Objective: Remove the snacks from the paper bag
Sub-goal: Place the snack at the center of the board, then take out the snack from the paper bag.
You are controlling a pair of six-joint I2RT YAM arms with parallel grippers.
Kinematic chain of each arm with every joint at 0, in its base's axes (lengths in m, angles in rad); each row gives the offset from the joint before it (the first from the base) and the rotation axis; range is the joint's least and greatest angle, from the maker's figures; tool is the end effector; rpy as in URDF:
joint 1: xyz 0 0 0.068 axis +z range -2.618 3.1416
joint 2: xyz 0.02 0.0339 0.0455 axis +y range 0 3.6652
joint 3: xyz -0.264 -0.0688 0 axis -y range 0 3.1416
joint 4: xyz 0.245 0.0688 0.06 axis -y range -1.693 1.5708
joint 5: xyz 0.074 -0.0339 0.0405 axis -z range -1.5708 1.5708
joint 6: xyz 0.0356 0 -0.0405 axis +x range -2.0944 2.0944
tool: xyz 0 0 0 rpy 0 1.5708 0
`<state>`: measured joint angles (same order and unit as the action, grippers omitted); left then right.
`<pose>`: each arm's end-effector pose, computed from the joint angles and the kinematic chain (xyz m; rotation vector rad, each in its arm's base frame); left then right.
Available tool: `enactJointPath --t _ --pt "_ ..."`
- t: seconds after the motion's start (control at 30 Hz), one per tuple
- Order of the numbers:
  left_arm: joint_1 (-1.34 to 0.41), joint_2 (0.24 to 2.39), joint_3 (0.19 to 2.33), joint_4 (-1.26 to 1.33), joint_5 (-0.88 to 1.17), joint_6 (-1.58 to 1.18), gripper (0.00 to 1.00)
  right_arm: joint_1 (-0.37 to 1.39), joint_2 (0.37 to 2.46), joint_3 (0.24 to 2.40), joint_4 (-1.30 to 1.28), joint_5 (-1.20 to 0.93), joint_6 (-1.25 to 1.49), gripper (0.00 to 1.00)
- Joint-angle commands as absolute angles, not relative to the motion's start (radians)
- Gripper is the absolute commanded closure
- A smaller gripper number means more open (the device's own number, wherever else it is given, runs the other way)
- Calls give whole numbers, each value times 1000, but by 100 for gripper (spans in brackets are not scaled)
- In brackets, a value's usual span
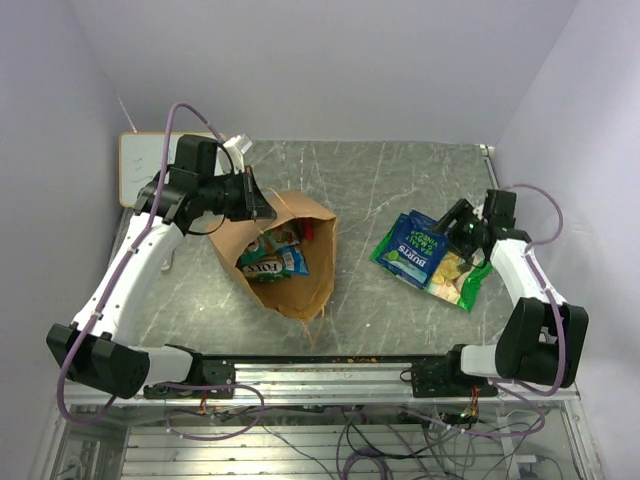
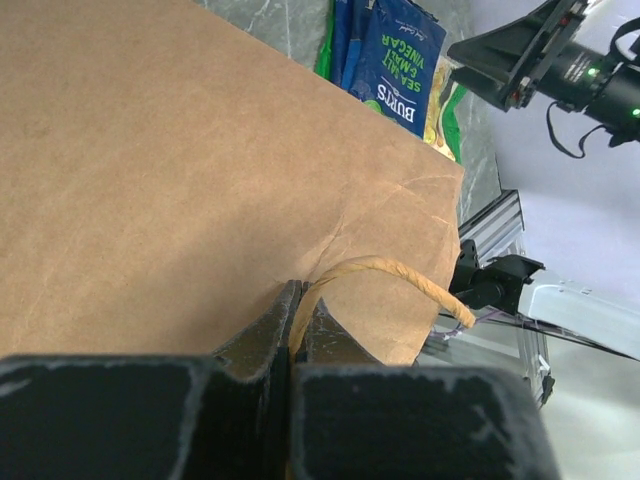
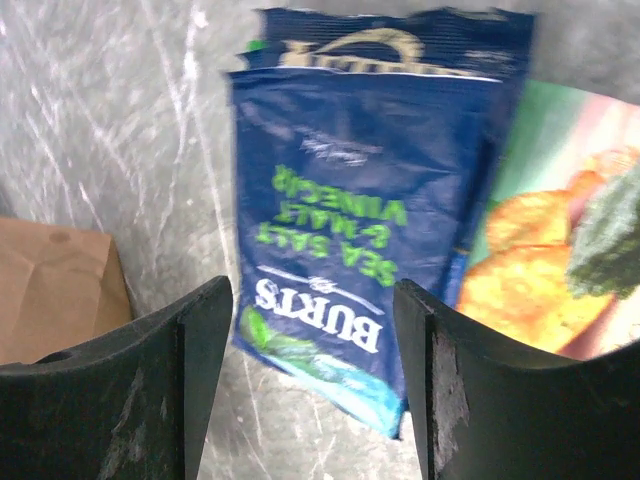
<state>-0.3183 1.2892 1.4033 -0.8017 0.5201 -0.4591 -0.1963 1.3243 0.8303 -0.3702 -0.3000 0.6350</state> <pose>0.2455 -0.0995 0.3880 0.1282 2.3408 -0.9894 0.2667 -0.0423 0.2240 0.8673 2.3044 0.5599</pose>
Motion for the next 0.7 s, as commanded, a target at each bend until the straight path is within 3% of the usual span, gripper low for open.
enactJointPath --t 0.0,0.17,0.4,0.67 --pt "-325 1302 1436 -806 530 -447 93 -27 1342 985 -500 -195 522 34" --pt "-325 1277 1376 -756 552 -508 93 291 1369 1113 -572 -201 464 34" --pt "-325 1285 1358 -729 562 -569 93 713 1284 1086 -569 -197 398 34" --pt "-325 1287 1343 -676 602 -679 93 909 1115 936 -361 -201 279 35"
